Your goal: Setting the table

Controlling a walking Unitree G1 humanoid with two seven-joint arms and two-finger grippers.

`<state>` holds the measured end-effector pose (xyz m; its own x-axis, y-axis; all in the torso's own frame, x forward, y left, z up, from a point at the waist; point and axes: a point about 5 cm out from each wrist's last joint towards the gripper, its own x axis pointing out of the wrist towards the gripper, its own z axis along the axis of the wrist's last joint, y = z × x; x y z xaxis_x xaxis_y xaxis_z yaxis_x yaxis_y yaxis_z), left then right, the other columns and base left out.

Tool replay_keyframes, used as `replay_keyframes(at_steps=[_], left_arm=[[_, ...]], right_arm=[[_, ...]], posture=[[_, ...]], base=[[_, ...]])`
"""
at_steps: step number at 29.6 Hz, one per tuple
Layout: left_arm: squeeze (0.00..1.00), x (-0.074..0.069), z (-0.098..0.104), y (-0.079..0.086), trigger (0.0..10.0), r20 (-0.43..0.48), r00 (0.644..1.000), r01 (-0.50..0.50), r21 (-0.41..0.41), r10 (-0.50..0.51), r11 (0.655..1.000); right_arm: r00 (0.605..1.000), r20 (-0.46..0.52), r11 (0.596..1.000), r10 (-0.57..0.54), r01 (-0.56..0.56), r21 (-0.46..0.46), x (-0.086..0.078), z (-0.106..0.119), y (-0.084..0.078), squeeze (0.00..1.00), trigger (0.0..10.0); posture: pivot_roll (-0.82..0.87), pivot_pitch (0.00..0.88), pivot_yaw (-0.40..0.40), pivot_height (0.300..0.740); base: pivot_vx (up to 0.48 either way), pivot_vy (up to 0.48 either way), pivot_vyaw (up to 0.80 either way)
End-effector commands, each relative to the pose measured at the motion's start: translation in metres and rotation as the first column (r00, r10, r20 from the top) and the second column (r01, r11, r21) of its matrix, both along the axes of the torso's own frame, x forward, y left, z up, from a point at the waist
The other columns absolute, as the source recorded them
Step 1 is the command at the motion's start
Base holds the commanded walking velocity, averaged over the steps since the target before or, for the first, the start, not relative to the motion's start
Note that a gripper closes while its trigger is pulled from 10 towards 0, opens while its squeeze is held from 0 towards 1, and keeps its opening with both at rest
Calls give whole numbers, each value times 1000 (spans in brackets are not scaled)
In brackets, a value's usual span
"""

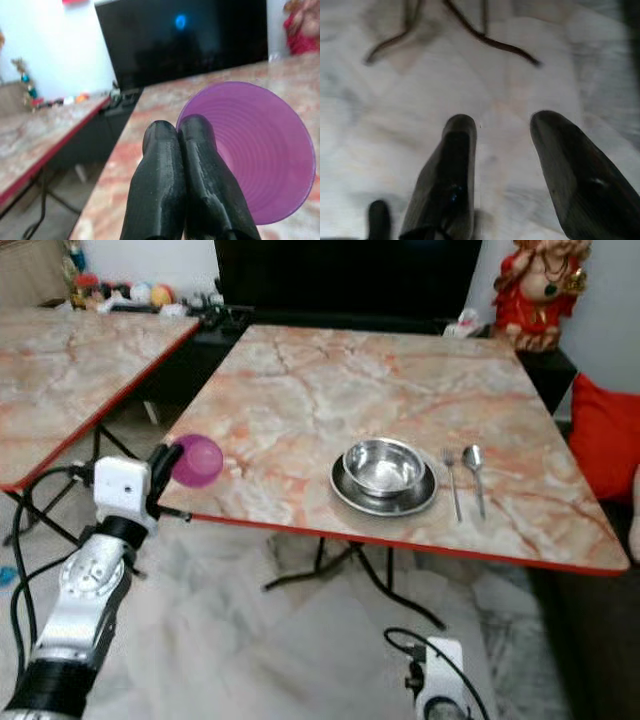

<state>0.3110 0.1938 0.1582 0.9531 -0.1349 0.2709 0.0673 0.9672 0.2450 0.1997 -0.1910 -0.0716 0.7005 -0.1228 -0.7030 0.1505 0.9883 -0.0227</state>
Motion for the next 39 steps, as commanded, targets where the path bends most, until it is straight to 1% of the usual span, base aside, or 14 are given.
replay_keyframes(at_steps=[1, 4, 6, 8, 15, 28, 32, 39], left_arm=[[0, 2, 6, -6, 10000, 15, 999, 30, -21, -29, 999], [0, 3, 8, -6, 10000, 17, 1000, 25, -53, -24, 998], [0, 3, 9, -6, 10000, 17, 1000, 26, -58, -25, 998], [0, 3, 11, -8, 10000, 14, 999, 35, -84, -34, 996], [0, 3, 12, -10, 10000, 7, 998, 55, -89, -55, 995], [0, 2, 11, -15, 10000, -1, 997, 83, -98, -84, 992], [0, 1, 12, -15, 10000, 2, 997, 82, -87, -83, 993], [0, 1, 12, -17, 10000, 7, 996, 88, -88, -87, 992]], right_arm=[[1000, -9, 1000, -17, 16, -10, -2, 0, -6, 0, 10000], [1000, -7, 1000, -18, 17, -9, -2, 0, -6, 0, 10000], [1000, -6, 1000, -17, 17, -9, -1, 0, -6, 0, 10000], [1000, -6, 1000, -14, 14, -9, -1, 0, -6, 0, 10000], [1000, -12, 1000, -14, 14, -1, 0, 0, -6, 0, 10000], [1000, -18, 1000, 2, -2, -4, 0, 0, -7, 0, 10000], [1000, -9, 1000, 11, -11, -13, 1, 1, -7, 0, 10000], [1000, -8, 1000, 7, -7, -9, 0, 1, -8, 0, 10000]], posture=[[109, 20, -8, 740], [111, 25, -10, 740], [111, 27, -11, 740], [115, 36, -14, 740], [113, 41, -14, 740], [114, 43, -20, 740], [113, 45, -20, 740], [113, 44, -22, 740]], base=[[0, 0, 0], [0, 0, 0], [0, 0, 0], [0, 0, 0], [0, 0, 0], [0, 0, -692], [0, 0, 0], [0, -348, 0]])
